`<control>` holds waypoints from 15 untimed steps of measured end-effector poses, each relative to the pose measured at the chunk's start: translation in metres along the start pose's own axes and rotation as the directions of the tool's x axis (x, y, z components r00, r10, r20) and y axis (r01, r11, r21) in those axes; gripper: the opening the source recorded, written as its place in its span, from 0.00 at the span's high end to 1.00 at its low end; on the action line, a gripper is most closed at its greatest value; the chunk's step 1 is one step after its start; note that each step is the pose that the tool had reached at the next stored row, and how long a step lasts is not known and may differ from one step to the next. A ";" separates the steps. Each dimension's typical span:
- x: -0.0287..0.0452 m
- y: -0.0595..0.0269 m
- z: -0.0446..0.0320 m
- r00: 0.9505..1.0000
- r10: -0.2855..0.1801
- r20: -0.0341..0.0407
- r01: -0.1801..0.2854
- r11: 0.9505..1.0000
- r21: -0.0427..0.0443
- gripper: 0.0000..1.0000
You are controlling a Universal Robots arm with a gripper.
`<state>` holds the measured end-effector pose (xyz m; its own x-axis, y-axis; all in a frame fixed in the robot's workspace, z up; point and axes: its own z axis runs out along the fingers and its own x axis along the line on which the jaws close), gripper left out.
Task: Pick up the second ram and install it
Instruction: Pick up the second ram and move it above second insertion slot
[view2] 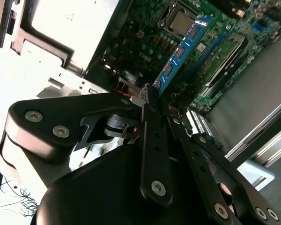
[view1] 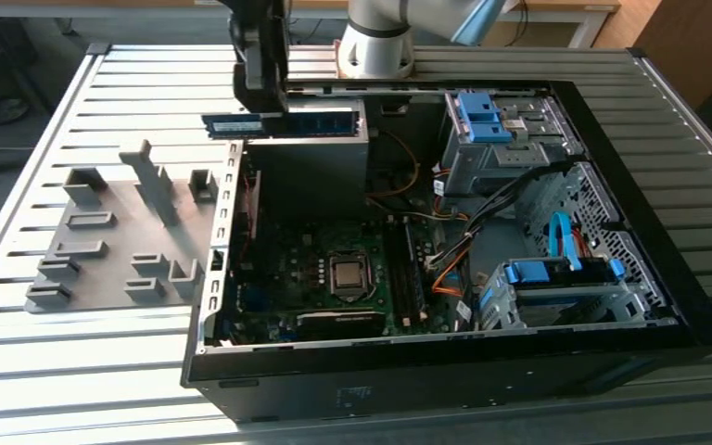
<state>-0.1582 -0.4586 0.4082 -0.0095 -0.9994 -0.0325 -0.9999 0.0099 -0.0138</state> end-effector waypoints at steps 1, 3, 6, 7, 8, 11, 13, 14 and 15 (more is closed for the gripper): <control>0.0000 -0.0032 0.0001 1.000 0.000 0.000 0.000 1.000 0.000 0.86; -0.0001 -0.0099 0.0002 1.000 0.000 0.000 0.000 1.000 0.000 0.86; -0.0002 -0.0205 0.0004 1.000 0.000 0.000 0.000 1.000 0.000 0.86; -0.0002 -0.0240 0.0005 1.000 0.000 0.000 0.000 1.000 0.000 0.86; -0.0003 -0.0275 0.0006 1.000 0.001 0.000 -0.001 1.000 0.000 0.86; -0.0004 -0.0380 0.0008 1.000 0.001 0.000 -0.001 1.000 0.000 0.86; -0.0004 -0.0452 0.0009 1.000 0.001 0.000 -0.001 1.000 0.000 0.86; -0.0005 -0.0487 0.0010 1.000 0.001 0.000 -0.001 1.000 0.000 0.86; -0.0005 -0.0523 0.0011 1.000 0.001 0.000 -0.001 1.000 0.000 0.86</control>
<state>-0.1059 -0.4587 0.4079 -0.0104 -0.9994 -0.0325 -0.9998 0.0109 -0.0139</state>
